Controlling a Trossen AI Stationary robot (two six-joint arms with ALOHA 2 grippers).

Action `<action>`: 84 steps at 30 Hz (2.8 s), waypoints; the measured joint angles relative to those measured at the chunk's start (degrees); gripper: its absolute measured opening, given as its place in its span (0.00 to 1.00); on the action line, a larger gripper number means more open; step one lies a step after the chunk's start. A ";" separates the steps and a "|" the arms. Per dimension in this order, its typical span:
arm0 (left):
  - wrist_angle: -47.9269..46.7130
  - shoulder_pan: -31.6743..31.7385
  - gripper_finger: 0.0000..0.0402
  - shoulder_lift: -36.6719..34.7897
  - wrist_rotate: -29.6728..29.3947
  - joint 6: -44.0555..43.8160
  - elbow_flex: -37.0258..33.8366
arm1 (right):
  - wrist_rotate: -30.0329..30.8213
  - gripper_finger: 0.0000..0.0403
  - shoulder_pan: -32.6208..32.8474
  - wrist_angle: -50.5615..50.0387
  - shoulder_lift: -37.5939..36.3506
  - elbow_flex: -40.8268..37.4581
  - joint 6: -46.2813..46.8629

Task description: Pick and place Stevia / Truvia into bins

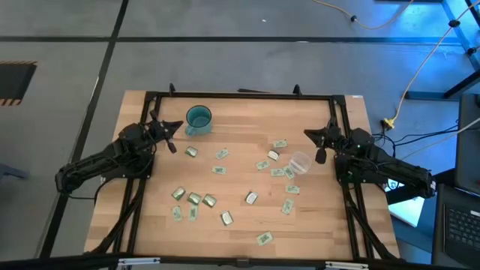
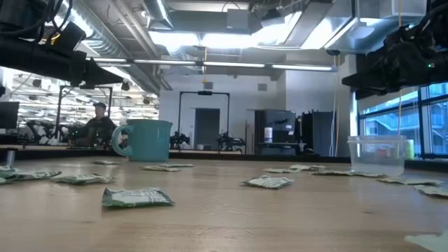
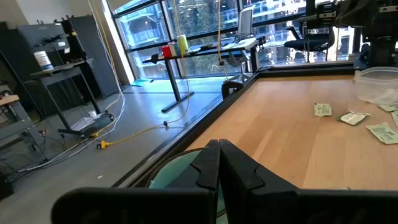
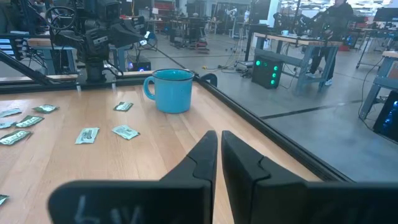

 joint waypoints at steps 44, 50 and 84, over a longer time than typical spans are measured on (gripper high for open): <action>0.04 -0.01 0.01 0.00 -0.01 0.00 0.00 | -0.02 0.07 -0.01 0.00 0.01 0.00 16.52; 0.13 0.00 0.01 0.00 0.32 0.00 0.00 | -0.02 0.07 0.02 0.00 0.01 -0.02 16.63; 19.26 -18.83 0.31 30.99 8.60 -1.92 11.43 | 0.01 0.07 -0.01 0.04 -0.01 -0.01 14.60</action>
